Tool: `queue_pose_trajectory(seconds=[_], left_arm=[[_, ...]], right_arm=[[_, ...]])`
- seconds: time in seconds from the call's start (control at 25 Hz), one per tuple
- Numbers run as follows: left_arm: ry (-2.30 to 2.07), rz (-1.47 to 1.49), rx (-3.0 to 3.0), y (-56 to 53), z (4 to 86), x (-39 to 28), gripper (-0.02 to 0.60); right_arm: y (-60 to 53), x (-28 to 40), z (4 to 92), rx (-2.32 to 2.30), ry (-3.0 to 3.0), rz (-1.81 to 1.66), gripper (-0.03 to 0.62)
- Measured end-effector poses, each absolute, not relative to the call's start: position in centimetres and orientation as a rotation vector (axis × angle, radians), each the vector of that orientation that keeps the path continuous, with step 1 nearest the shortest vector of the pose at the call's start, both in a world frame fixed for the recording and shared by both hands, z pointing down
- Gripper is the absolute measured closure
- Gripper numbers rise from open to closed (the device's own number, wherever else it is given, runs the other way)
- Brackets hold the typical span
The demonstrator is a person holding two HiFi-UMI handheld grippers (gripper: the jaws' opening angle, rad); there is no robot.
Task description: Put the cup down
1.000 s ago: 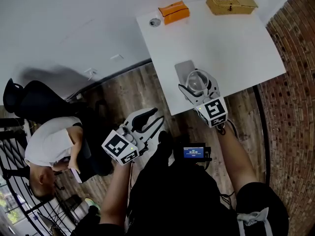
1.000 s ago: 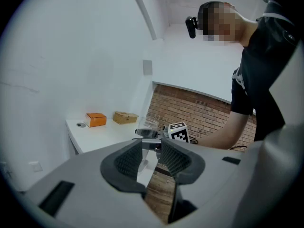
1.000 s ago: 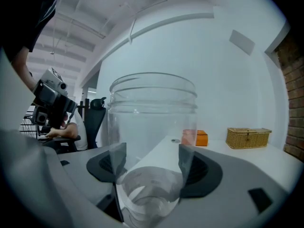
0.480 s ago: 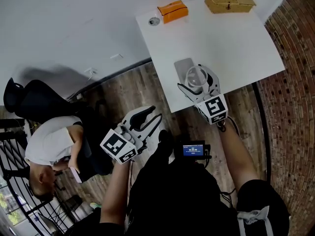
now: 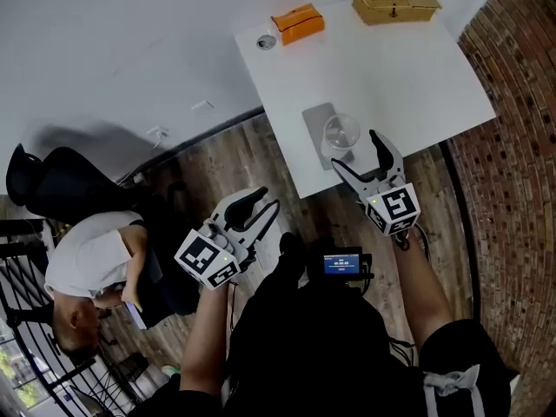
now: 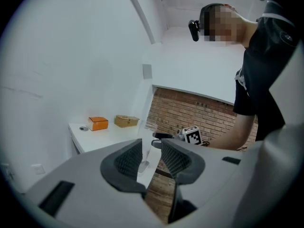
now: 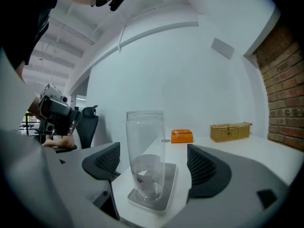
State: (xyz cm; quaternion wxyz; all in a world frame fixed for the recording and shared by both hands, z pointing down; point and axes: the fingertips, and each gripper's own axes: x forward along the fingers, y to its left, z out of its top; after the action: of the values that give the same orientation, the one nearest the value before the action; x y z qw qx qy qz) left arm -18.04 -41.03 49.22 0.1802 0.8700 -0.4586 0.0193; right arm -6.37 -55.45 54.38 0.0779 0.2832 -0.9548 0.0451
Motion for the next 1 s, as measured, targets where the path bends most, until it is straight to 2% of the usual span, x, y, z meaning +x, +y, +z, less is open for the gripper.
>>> queue_pose_trajectory(seconds=[0.32,0.52,1.0], left_arm=[[-1.279,0.015,2.478,-40.7,49.1,-18.1,0.451],[-1.246,0.0,2.5,-40.4,49.1,-17.5,0.451],[-1.146,-0.042,2.588,-41.2,47.6,-15.1,0.454]], right_arm=[[-53.2,-1.2,53.7,1.062,-2.844,0.451,0.163],[-51.5,-0.5,53.3,1.044,-2.822,0.681,0.176],[-47.6,-2.6,47.1,0.976,-2.868,0.57,0.432]])
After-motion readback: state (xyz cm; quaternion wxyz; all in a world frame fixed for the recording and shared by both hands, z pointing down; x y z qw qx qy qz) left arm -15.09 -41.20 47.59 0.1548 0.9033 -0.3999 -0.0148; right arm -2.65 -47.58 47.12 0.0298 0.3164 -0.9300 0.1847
